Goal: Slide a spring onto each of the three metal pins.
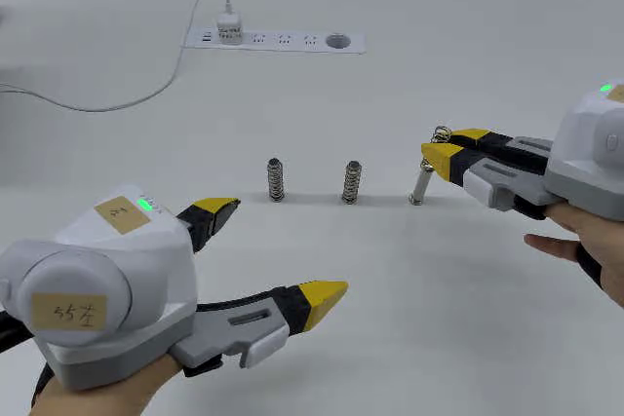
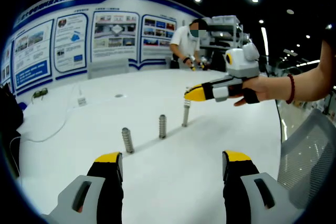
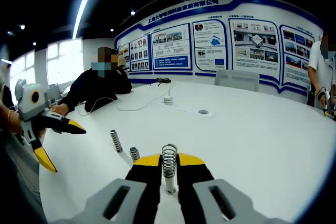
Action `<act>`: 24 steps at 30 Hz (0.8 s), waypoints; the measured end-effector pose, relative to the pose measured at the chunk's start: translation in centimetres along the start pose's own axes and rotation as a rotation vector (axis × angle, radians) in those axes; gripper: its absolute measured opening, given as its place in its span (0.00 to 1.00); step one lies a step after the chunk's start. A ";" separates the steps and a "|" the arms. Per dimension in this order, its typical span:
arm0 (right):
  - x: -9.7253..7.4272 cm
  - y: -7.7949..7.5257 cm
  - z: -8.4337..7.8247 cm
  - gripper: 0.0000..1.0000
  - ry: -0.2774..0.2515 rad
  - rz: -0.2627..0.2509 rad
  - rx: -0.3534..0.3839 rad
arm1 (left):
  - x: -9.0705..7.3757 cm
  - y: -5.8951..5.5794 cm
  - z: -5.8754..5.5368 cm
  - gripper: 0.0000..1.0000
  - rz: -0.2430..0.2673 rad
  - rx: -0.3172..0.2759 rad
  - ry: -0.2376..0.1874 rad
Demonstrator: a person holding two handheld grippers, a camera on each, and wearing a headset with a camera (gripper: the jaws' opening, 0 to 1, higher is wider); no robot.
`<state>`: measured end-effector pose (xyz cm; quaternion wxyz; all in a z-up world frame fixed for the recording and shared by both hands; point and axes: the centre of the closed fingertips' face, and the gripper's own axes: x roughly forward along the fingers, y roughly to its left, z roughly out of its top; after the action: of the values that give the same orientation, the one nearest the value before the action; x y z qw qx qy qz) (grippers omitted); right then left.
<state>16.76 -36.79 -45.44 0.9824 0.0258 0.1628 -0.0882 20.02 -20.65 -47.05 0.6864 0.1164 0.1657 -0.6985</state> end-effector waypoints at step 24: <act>0.9 0.2 -2.9 0.12 0.076 -0.018 -0.006 | -0.1 0.2 -0.1 0.79 0.007 -0.015 0.000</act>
<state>16.74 -36.49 -48.51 0.9747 0.0248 0.2005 -0.0954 20.27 -20.51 -47.07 0.6896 0.1116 0.1705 -0.6949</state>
